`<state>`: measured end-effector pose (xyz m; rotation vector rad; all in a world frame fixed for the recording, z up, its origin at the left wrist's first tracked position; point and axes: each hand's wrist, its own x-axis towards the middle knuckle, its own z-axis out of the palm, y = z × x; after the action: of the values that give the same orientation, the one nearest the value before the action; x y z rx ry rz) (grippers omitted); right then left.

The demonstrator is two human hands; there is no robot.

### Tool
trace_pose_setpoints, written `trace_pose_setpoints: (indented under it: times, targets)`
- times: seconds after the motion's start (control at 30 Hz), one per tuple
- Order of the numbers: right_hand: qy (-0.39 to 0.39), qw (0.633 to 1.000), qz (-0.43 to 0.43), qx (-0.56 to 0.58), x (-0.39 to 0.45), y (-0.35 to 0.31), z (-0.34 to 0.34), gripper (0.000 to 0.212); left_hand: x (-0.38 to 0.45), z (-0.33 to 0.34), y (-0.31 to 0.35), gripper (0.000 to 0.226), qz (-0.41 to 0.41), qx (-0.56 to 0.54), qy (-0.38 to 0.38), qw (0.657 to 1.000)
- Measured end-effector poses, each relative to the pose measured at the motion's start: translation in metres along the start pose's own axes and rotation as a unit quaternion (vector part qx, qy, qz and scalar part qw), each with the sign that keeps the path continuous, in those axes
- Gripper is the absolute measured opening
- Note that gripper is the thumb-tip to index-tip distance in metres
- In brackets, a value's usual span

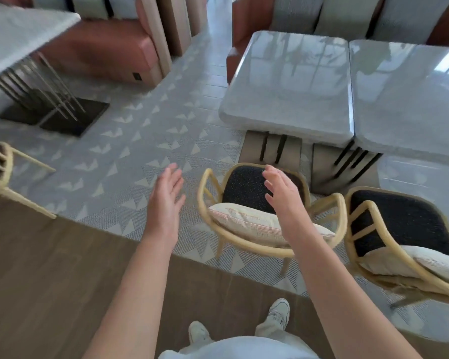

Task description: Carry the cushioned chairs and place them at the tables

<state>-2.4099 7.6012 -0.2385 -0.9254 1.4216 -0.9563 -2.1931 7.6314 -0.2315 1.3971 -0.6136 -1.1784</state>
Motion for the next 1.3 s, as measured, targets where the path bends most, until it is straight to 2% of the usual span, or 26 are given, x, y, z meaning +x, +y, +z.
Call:
trace_pose_setpoints:
  times: [0.3, 0.6, 0.73, 0.83, 1.03, 1.17, 1.3]
  targets:
    - [-0.138, 0.988, -0.072, 0.022, -0.063, -0.036, 0.165, 0.047, -0.035, -0.146, 0.078, 0.067, 0.094, 0.015, 0.031, 0.995]
    - [-0.306, 0.948, -0.087, 0.010, -0.114, -0.069, 0.317, 0.038, -0.071, -0.282, 0.120, 0.065, 0.134, -0.035, 0.170, 0.976]
    - [-0.354, 0.931, -0.084, 0.012, -0.120, -0.077, 0.368, 0.028, -0.076, -0.323, 0.136, 0.073, 0.148, -0.083, 0.209, 0.963]
    - [-0.385, 0.919, -0.085, 0.005, -0.116, -0.082, 0.405, 0.032, -0.073, -0.352, 0.149, 0.070, 0.168, -0.093, 0.240, 0.952]
    - [-0.450, 0.890, -0.078, 0.001, -0.084, -0.097, 0.488, 0.044, -0.027, -0.396, 0.175, 0.060, 0.175, -0.090, 0.290, 0.937]
    - [-0.470, 0.879, -0.081, -0.001, -0.054, -0.117, 0.540, 0.025, 0.021, -0.409, 0.198, 0.061, 0.164, -0.078, 0.308, 0.934]
    - [-0.503, 0.861, -0.077, -0.012, -0.030, -0.130, 0.592, 0.033, 0.069, -0.423, 0.215, 0.056, 0.162, -0.088, 0.335, 0.924]
